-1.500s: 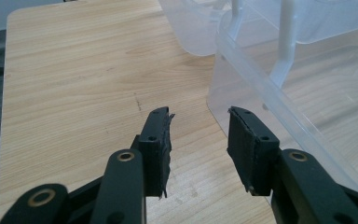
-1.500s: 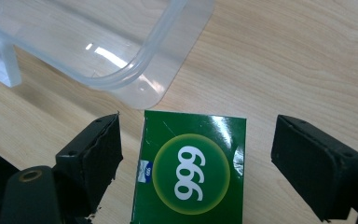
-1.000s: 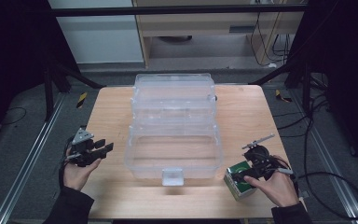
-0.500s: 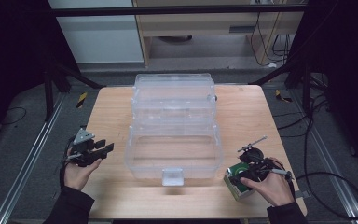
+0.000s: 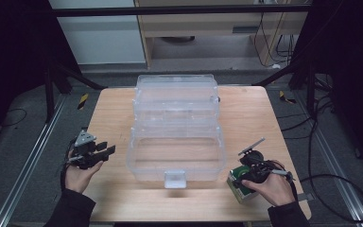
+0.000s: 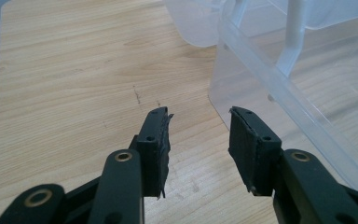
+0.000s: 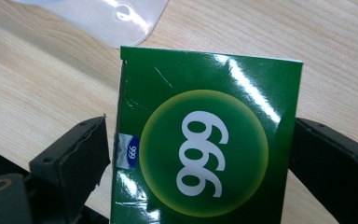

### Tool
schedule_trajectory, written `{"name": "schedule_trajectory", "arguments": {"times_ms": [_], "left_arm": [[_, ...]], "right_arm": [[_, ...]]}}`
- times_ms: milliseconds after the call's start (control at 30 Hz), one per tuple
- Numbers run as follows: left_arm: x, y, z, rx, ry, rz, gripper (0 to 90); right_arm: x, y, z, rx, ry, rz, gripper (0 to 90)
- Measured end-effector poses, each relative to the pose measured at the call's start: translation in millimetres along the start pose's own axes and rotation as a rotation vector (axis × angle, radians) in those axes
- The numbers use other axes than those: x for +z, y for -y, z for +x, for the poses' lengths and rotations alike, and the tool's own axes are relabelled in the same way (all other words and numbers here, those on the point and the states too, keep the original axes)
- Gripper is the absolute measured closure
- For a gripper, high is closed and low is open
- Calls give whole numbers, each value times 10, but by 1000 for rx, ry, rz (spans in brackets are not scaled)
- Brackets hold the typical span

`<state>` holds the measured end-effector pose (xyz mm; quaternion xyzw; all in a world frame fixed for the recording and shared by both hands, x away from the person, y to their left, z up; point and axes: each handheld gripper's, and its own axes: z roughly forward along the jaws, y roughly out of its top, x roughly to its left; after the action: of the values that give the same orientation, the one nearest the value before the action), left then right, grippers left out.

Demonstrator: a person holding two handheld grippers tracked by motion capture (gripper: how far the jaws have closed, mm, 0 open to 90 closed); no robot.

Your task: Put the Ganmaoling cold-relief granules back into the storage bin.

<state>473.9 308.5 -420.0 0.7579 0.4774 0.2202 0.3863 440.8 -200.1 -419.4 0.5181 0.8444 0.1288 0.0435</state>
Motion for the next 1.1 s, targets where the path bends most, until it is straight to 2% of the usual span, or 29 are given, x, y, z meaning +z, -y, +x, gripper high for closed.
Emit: {"name": "schedule_trajectory", "arguments": {"times_ms": [233, 533, 767, 967, 1100], "left_arm": [[12, 4, -5, 1, 1, 6, 569], [17, 8, -3, 1, 4, 9, 569], [17, 8, -2, 0, 4, 8, 569], [18, 8, -3, 1, 5, 9, 569], [21, 9, -2, 0, 4, 9, 569]], "right_arm": [[52, -14, -9, 0, 4, 46, 100], [51, -40, -12, 3, 7, 76, 145], [38, -56, -10, 24, 15, 89, 167], [19, -73, -20, 7, 30, 96, 174], [-41, -83, -37, 1, 24, 85, 175]]}}
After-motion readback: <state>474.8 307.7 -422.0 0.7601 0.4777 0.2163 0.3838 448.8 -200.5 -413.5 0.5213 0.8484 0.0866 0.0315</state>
